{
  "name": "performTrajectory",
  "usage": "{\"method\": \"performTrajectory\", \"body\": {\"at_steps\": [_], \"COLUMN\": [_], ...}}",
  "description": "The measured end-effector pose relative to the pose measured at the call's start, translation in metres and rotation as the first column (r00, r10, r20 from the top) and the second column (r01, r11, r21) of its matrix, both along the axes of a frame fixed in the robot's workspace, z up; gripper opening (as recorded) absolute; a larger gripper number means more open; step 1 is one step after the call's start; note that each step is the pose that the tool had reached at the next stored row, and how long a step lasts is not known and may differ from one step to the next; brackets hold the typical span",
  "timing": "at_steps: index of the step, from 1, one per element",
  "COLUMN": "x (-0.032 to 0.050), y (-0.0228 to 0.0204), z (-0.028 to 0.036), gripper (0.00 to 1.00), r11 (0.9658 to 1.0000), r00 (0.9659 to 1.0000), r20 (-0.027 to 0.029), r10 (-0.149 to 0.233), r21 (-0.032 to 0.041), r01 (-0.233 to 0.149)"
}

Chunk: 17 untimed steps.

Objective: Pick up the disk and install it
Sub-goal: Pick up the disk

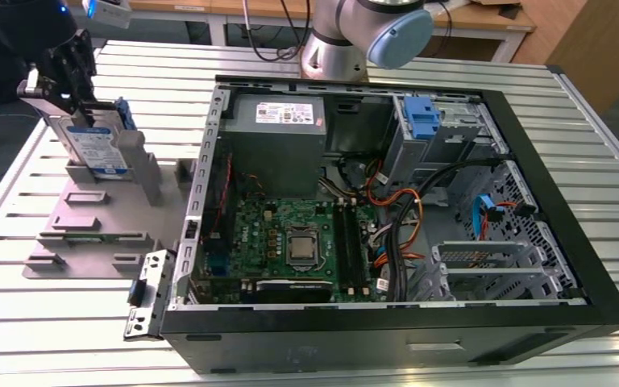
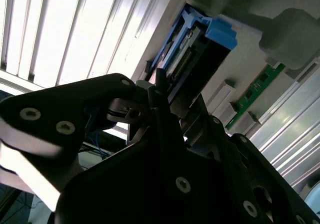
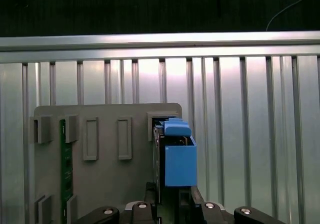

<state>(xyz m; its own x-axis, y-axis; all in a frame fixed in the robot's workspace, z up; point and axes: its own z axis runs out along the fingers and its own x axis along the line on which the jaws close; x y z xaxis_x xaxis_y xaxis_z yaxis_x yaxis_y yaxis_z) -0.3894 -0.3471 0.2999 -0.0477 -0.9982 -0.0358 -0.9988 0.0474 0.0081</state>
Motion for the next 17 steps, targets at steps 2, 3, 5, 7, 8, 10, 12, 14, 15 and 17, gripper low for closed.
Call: {"method": "performTrajectory", "body": {"at_steps": [2, 3, 5, 7, 8, 10, 12, 14, 15, 17], "x": [0.0, 0.0, 0.0, 0.0, 0.0, 0.0, 0.0, 0.0, 0.0, 0.0], "y": [0.0, 0.0, 0.0001, 0.0001, 0.0001, 0.0002, 0.0002, 0.0002, 0.0002, 0.0002], "z": [0.0, -0.0001, 0.0, 0.0, 0.0, 0.0, 0.0, 0.0, 0.0003, 0.0021], "gripper": [0.35, 0.35, 0.35, 0.35, 0.35, 0.35, 0.35, 0.35, 0.35, 0.35], "r11": [1.0, 1.0, 1.0, 1.0, 1.0, 1.0, 1.0, 1.0, 1.0, 1.0], "r00": [1.0, 1.0, 1.0, 1.0, 1.0, 1.0, 1.0, 1.0, 1.0, 1.0], "r20": [0.0, 0.0001, 0.0001, 0.0001, 0.0, 0.0, 0.0001, 0.0001, 0.0001, 0.0002], "r10": [0.0, 0.0, 0.0, 0.0, 0.0, 0.0, 0.0, 0.0, 0.0, 0.0], "r21": [0.0001, 0.0001, 0.0002, 0.0002, 0.0002, 0.0002, 0.0003, 0.0002, -0.0003, -0.0026], "r01": [0.0, 0.0, 0.0, 0.0, 0.0, 0.0, 0.0, 0.0, 0.0, 0.0]}}
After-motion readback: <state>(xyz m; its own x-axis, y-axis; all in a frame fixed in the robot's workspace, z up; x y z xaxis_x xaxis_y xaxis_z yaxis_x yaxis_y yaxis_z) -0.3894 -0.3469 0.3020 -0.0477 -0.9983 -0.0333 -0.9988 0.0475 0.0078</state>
